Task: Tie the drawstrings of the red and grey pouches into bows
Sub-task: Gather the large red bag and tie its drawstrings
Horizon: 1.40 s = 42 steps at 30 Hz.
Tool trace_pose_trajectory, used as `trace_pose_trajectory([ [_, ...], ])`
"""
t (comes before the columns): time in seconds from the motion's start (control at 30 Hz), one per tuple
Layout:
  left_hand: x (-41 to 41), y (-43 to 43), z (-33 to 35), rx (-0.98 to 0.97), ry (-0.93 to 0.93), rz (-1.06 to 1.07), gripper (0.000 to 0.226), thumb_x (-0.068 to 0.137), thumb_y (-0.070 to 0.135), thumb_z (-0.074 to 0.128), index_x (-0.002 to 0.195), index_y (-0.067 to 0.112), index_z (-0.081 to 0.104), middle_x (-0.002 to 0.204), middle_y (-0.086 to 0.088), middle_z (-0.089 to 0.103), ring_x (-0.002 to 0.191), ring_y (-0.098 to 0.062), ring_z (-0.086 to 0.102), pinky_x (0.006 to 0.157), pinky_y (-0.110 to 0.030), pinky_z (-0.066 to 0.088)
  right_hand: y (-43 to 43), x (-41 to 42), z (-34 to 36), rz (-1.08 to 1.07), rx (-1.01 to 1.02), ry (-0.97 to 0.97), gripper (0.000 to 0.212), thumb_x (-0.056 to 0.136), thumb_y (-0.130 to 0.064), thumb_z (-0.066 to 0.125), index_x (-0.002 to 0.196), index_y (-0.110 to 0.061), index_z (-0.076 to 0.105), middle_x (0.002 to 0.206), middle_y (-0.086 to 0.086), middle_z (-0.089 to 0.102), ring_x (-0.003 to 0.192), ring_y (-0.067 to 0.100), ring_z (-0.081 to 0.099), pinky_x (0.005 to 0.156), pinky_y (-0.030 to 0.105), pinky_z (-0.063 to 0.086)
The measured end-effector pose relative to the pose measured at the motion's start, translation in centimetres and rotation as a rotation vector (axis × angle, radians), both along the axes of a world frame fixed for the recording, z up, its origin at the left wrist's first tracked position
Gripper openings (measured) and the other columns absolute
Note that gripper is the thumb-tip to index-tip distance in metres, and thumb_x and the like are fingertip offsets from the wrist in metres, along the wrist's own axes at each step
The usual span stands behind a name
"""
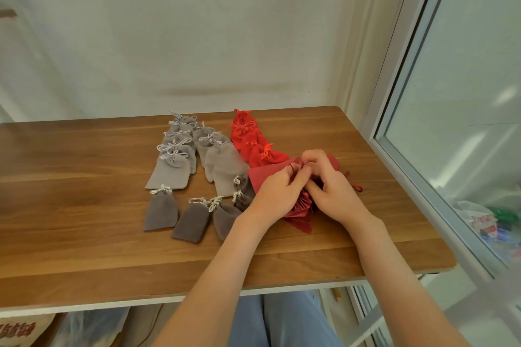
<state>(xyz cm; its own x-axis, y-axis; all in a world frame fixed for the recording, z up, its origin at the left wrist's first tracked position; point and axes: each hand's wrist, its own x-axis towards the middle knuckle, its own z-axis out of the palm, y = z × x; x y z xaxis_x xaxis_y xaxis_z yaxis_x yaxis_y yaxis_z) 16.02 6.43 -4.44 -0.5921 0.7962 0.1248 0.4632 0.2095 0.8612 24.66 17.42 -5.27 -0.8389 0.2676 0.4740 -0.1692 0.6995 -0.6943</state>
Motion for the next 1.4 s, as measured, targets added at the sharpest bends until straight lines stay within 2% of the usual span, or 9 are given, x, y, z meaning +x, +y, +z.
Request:
trace_pose_trajectory([
  [0.13,-0.1,0.3,-0.8,0.085,0.03,0.067,0.039,0.103,0.039,0.029,0.104,0.021,0.064,0.097,0.006,0.067,0.097,-0.012,0.06,0.081,-0.027,0.043,-0.4,-0.3,0.0,0.02,-0.004,0.027,0.04,0.091,-0.001,0.055,0.104,-0.024,0.025,0.083,-0.01,0.061,0.083,0.006,0.062,0.076,0.026,0.05],
  [0.2,0.0,0.1,-0.6,0.141,-0.017,0.085,0.034,0.103,0.034,0.03,0.09,0.027,0.061,0.075,0.007,0.06,0.081,-0.005,0.057,0.07,-0.021,0.039,-0.5,-0.1,0.0,-0.009,-0.037,0.036,0.041,0.091,-0.005,0.057,0.114,-0.025,0.028,0.078,-0.007,0.059,0.076,0.008,0.059,0.073,0.025,0.049],
  [0.37,0.3,-0.2,-0.4,0.178,-0.134,0.049,0.037,0.102,0.032,0.036,0.073,0.021,0.056,0.045,0.012,0.045,0.047,0.0,0.039,0.057,-0.025,0.031,-0.2,0.1,0.0,-0.144,-0.17,0.059,0.031,0.1,-0.011,0.042,0.119,-0.028,0.058,0.088,-0.006,0.065,0.086,0.007,0.06,0.081,0.025,0.047],
  [0.53,0.2,-0.2,-0.5,0.18,-0.214,0.026,0.034,0.102,0.03,0.039,0.078,0.019,0.06,0.05,0.011,0.045,0.051,-0.003,0.041,0.061,-0.025,0.034,-0.4,-0.2,-0.1,-0.224,-0.091,0.02,0.026,0.096,-0.007,0.047,0.108,-0.018,0.068,0.099,-0.017,0.066,0.096,-0.008,0.059,0.082,0.007,0.042],
  [0.83,0.0,-0.4,-0.5,0.175,-0.239,0.032,0.04,0.102,0.033,0.034,0.069,0.015,0.046,0.049,0.009,0.044,0.048,-0.002,0.038,0.053,-0.017,0.033,-0.6,0.2,0.1,-0.184,-0.133,0.025,0.017,0.092,-0.008,0.057,0.097,-0.024,0.065,0.09,-0.016,0.067,0.088,-0.001,0.063,0.078,0.011,0.046],
  [0.97,0.1,-0.2,-0.3,0.179,-0.232,0.047,0.037,0.102,0.031,0.034,0.084,0.007,0.056,0.054,0.005,0.046,0.051,-0.006,0.041,0.058,-0.024,0.035,-0.7,0.3,0.2,-0.2,-0.175,0.032,0.008,0.093,-0.009,0.055,0.089,-0.015,0.06,0.082,-0.009,0.066,0.083,0.0,0.063,0.075,0.013,0.047],
  [1.1,-0.2,0.1,-0.3,0.258,-0.197,0.17,0.034,0.102,0.029,0.034,0.099,0.016,0.065,0.088,0.005,0.065,0.083,-0.009,0.06,0.08,-0.027,0.046,-0.8,0.2,0.0,-0.219,-0.12,0.034,0.01,0.096,-0.01,0.05,0.088,-0.016,0.051,0.066,-0.004,0.054,0.06,0.008,0.05,0.06,0.021,0.04],
  [1.23,-0.2,-0.1,-0.4,0.146,-0.187,0.117,0.042,0.101,0.03,0.039,0.06,0.023,0.042,0.049,0.012,0.041,0.05,-0.005,0.038,0.06,-0.032,0.031,-1.2,0.3,0.7,-0.255,-0.123,0.094,0.009,0.096,-0.008,0.049,0.091,-0.015,0.051,0.077,0.002,0.061,0.071,0.01,0.058,0.064,0.02,0.045],
  [1.4,-0.2,-0.2,-0.3,0.236,-0.261,0.071,0.04,0.1,0.028,0.044,0.061,0.018,0.041,0.052,0.007,0.039,0.051,-0.007,0.034,0.056,-0.025,0.029,-1.1,-0.1,0.7,-0.18,-0.309,-0.034,0.028,0.085,-0.021,0.069,0.1,-0.028,0.047,0.079,0.005,0.065,0.075,0.015,0.062,0.07,0.024,0.047],
])
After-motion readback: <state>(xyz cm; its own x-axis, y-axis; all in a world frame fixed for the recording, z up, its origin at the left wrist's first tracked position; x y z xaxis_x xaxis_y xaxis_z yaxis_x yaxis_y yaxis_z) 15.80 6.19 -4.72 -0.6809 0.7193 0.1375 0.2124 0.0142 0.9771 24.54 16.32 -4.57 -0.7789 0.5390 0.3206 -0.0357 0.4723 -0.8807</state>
